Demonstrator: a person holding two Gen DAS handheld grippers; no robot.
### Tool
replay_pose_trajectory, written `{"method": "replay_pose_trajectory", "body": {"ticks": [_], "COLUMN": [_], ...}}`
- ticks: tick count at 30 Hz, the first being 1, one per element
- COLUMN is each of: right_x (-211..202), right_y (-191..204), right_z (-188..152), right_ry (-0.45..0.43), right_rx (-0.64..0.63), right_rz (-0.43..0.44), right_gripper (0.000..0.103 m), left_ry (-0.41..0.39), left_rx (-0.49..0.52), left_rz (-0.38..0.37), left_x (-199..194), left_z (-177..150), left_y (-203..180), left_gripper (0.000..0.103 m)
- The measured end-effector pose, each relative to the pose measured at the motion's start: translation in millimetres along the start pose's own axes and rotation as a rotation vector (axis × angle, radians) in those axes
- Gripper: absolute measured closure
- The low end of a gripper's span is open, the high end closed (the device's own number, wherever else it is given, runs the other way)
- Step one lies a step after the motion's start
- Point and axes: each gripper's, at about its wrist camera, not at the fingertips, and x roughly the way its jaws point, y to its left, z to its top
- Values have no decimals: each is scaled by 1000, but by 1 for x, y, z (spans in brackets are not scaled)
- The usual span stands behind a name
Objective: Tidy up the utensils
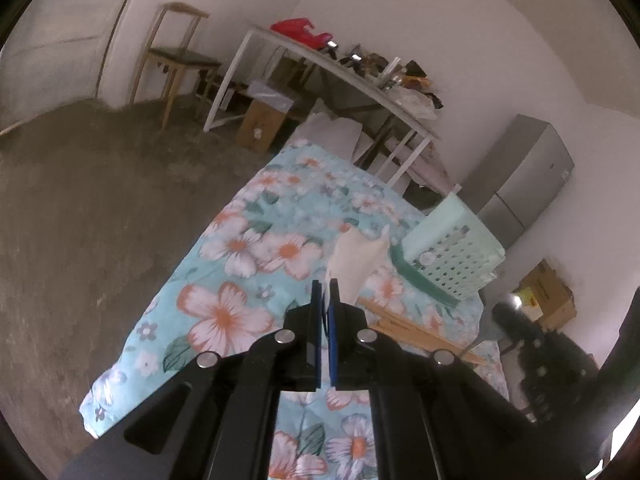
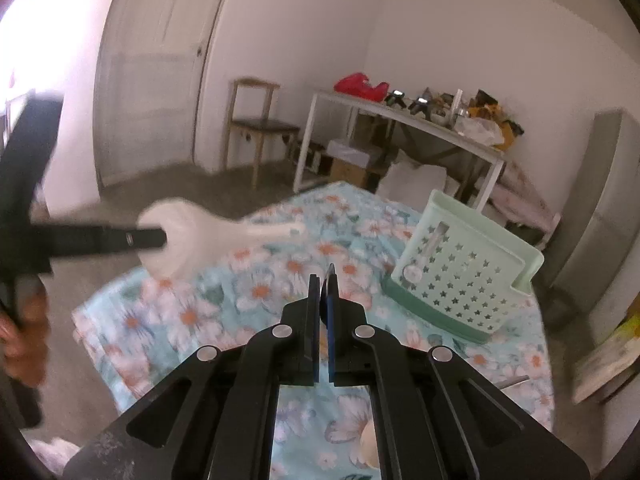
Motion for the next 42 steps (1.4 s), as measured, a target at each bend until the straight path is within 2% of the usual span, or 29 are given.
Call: {"method": "replay_pose_trajectory", "body": {"ticks": [6, 9, 12, 13, 18, 24, 29, 35, 38, 40, 41, 42], "right_x": [-17, -27, -33, -35, -36, -34, -31, -31, -30, -30, -30, -29], "right_y": [-40, -61, -80, -89, -116, -130, -134, -137, -139, -139, -141, -143], "right_z": [15, 18, 17, 16, 8, -1, -7, -10, -11, -12, -13, -13], "right_ry": [-66, -106, -131, -135, -134, -119, -107, -106, -109, -108, -106, -105], "right_rx": [148, 206, 256, 279, 339, 372, 378, 386, 392, 400, 404, 407], "right_rz": [70, 67, 47, 40, 20, 11, 15, 27, 25, 24, 22, 21], "right_gripper": [102, 102, 102, 102, 102, 102, 102, 102, 102, 102, 102, 102], "left_ry": [-82, -117, -162, -176, -214, -83, -6, 206, 264, 304, 307, 300], "left_rx": [125, 215, 379, 462, 822, 1049, 1182, 1313, 1328, 1290, 1267, 1237], "left_rz": [-41, -58, -34, -22, 90, 156, 218, 272, 289, 278, 269, 256], "left_x": [-8, -8, -4, -1, 24, 71, 98, 135, 151, 161, 164, 167], "left_z": [21, 36, 49, 53, 54, 51, 54, 75, 89, 101, 106, 112], "left_y": [-38, -63, -98, -114, -176, -211, -231, -262, -275, -284, -287, -290], "left_gripper": [102, 101, 101, 101, 101, 101, 101, 100, 97, 97, 93, 84]}}
